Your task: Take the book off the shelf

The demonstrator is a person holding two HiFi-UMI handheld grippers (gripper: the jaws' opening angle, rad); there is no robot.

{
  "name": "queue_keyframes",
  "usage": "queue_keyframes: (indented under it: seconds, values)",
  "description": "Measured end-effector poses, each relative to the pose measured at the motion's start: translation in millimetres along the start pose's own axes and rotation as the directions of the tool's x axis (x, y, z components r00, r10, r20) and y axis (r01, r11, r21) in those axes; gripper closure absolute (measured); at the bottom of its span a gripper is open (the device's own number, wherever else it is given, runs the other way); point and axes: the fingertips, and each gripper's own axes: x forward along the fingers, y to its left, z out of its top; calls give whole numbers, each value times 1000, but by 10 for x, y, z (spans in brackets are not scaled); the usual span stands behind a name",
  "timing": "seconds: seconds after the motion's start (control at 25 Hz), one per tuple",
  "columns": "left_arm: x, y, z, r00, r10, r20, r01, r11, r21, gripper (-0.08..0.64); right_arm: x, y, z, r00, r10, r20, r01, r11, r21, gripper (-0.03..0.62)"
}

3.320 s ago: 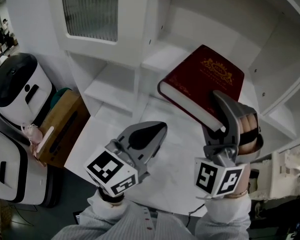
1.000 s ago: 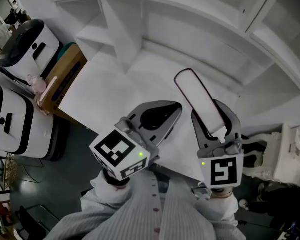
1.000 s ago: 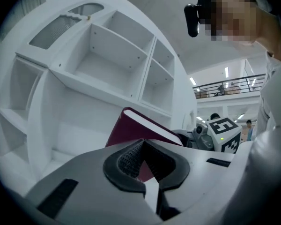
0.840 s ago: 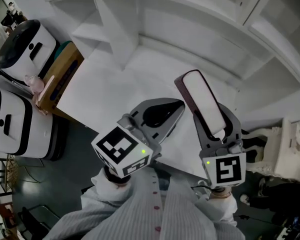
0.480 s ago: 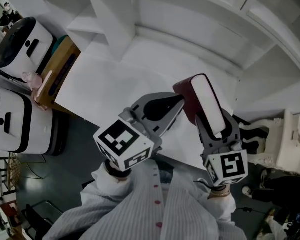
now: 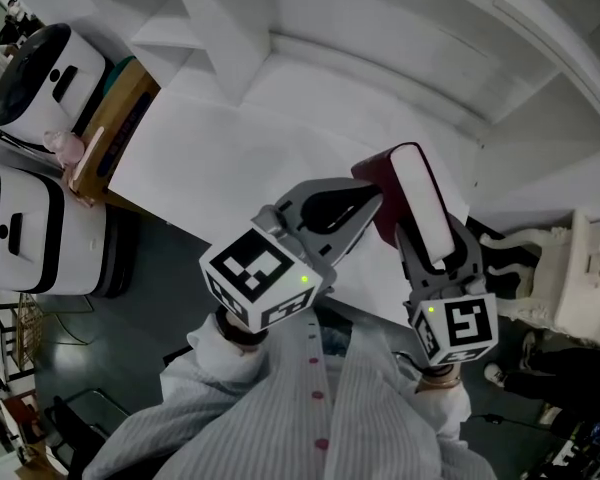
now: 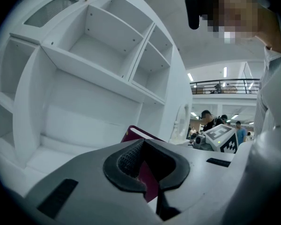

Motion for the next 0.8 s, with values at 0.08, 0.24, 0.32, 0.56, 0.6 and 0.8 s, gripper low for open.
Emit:
queue_keyframes:
  seconds: [0.08, 0.24, 0.32, 0.56, 0.6, 0.8]
  values:
    - [7, -29, 10, 1000, -5, 1, 5, 1000, 5, 549, -16, 10, -2, 1000, 2, 2, -2, 1000, 1, 376]
    - [11, -54, 32, 1000, -7, 3, 7, 1000, 15, 549, -34, 18, 17, 1000, 7, 9, -7, 1000, -3, 376]
    - [5, -55, 40, 1000, -5, 4, 5, 1000, 17, 549, -38, 28, 28, 1000, 11, 12, -11, 1000, -2, 376]
    - [-83, -55, 59, 1000, 4, 9, -4, 1000, 22, 549, -39, 121, 72, 999, 27, 17, -27, 1000, -13, 376]
    - [-102, -55, 60, 1000, 5, 10, -6, 1000, 22, 549, -37, 143, 81, 999, 32, 17, -31, 999, -16, 376]
    - [-188, -39, 51, 1000, 20, 16, -20, 1000, 17, 549, -13, 257, 97, 998, 56, 10, -55, 997, -45, 376]
